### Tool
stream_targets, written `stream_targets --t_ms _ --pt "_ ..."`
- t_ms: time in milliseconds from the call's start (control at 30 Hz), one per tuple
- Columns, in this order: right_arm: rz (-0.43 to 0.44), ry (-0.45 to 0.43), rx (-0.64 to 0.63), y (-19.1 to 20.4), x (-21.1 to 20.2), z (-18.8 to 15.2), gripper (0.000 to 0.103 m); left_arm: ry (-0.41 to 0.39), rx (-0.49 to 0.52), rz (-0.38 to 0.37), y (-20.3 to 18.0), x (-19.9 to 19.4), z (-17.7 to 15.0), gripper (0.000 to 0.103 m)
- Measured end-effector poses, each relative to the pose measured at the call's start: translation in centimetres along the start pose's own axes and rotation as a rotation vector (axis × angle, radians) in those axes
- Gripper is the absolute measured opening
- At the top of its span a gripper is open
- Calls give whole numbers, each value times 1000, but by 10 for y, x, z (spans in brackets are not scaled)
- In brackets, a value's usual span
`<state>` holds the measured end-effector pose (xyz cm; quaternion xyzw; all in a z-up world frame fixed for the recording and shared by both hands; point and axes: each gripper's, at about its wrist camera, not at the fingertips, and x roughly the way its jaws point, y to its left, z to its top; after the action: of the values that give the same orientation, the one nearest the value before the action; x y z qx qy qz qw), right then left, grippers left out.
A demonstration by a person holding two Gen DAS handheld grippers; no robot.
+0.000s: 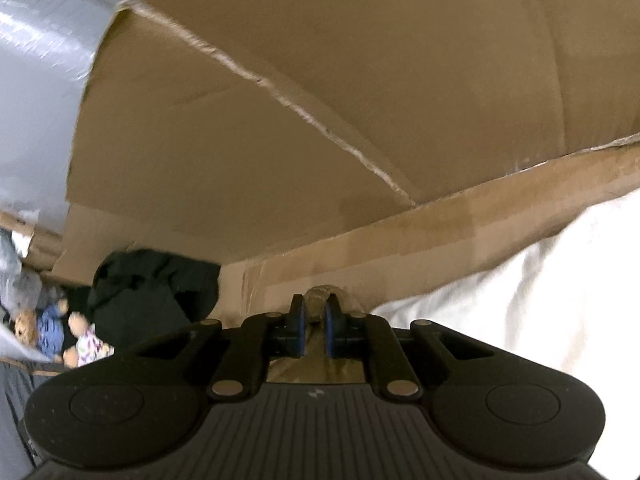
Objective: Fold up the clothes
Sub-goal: 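Carry the held hem with both grippers over the collar toward the cardboard, then open both grippers to release the hem onto the shirt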
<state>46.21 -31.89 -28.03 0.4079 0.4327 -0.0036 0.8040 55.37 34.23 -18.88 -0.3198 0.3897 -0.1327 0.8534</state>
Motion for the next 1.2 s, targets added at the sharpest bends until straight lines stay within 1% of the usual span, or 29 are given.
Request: stream_targets --t_ms 133,233,333,367,433,467,500,567,633,667,700,733,800,867,967,1000,1067,1100,1200 --pt "-22 -11 11 -1 11 4 10 -9 -28 11 10 7 1 4" --pt "-17 -25 27 -4 17 6 9 -8 -37 26 15 11 3 4" --pt "2 -66 68 -8 17 7 12 -3 -5 47 12 12 5 6" --pt "33 -93 93 -10 16 5 14 -12 18 36 8 9 4 7" --pt "47 -116 78 -8 14 2 28 -18 68 29 1 6 3 8" --pt "50 -137 68 -8 12 1 45 -14 94 35 -2 5 2 8" --pt "60 -148 74 -9 10 1 54 -12 102 36 -3 3 1 9" --pt "91 -173 96 -12 6 1 56 -15 96 29 -2 1 1 9" --pt "98 -181 103 -14 3 2 58 -27 75 8 0 -3 2 11" --pt "83 -183 89 -14 1 1 58 -34 54 -13 1 -4 2 14" --pt "69 -185 75 -14 0 1 58 -49 29 -28 3 -7 2 24" --pt "57 -183 62 -14 -1 0 58 -67 5 -37 5 -10 2 43" --pt "12 -175 10 -12 -1 -1 58 -102 -42 -54 9 -16 3 59" --pt "-14 -166 -24 -10 -1 -3 58 -110 -49 -62 11 -19 4 59" --pt "-40 -154 -57 -8 2 -6 58 -101 14 -15 6 -22 5 58" --pt "-49 -151 -69 -7 3 -7 58 -89 97 41 0 -22 4 58" --pt "-65 -150 -91 -3 6 -7 58 -84 198 107 -8 -21 1 59" --pt "-71 -149 -102 -2 7 -7 59 -77 235 118 -10 -19 -2 60" --pt "-92 -137 -145 -2 11 -14 60 -45 277 141 -11 -8 -7 61"
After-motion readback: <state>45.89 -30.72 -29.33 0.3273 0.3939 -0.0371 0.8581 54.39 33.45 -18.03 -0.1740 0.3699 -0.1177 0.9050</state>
